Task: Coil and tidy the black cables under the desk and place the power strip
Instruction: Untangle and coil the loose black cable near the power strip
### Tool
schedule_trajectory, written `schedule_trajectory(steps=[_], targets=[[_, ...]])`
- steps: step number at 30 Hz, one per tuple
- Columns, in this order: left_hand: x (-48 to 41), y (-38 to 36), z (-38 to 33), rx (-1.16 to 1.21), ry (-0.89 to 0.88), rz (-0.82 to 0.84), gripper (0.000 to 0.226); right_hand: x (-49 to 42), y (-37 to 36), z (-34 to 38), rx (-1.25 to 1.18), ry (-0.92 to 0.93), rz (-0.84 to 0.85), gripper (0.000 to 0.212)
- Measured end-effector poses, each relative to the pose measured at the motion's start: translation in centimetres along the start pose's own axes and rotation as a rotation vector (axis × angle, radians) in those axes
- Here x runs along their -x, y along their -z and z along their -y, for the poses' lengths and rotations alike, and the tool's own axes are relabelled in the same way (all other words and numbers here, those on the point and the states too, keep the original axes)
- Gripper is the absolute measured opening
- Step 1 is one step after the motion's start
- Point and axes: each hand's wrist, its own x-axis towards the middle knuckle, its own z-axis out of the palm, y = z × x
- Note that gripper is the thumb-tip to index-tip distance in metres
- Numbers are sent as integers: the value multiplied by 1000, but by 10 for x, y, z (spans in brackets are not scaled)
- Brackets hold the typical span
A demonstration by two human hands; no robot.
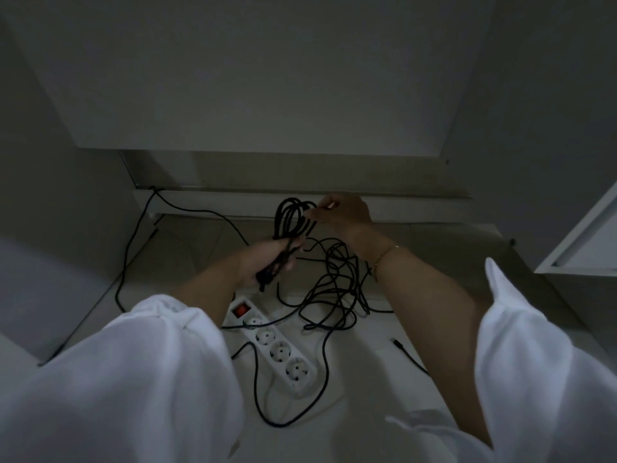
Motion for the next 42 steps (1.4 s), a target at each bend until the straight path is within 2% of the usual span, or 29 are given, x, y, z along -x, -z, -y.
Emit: schedule_trajectory(steps=[3,8,11,13,16,20,24,27,31,38,42], targets=[[-4,-1,-2,173,-27,41,32,0,0,-3,27,-19,-110,40],[-5,-1,0,378,-12,71,46,3,-1,-1,162,2,-163,50],[-6,2,1,334,-28,103,52,3,-2,-1,230,25,-181,51],[-4,4,3,209,-37,130,40,4,-2,-1,259,31,-166,50],[0,6,6,73,-32,68,30,2,-3,-2,161,36,-110,46],[-3,14,7,381,-102,-118,31,5,-1,-3,83,-9,47,32],[-4,30,13,601,-114,-185,33,17,5,-9,-39,-203,307,17],[-1,34,17,536,-77,-149,37,21,7,-11,-120,-212,377,20],[-4,25,15,271,-24,-135,48,21,-1,0,-50,-168,327,23],[-6,8,2,294,-94,-101,44,22,-20,16,-15,-199,320,33],[-4,3,-2,275,-120,-79,34,19,-24,18,6,-215,293,28]])
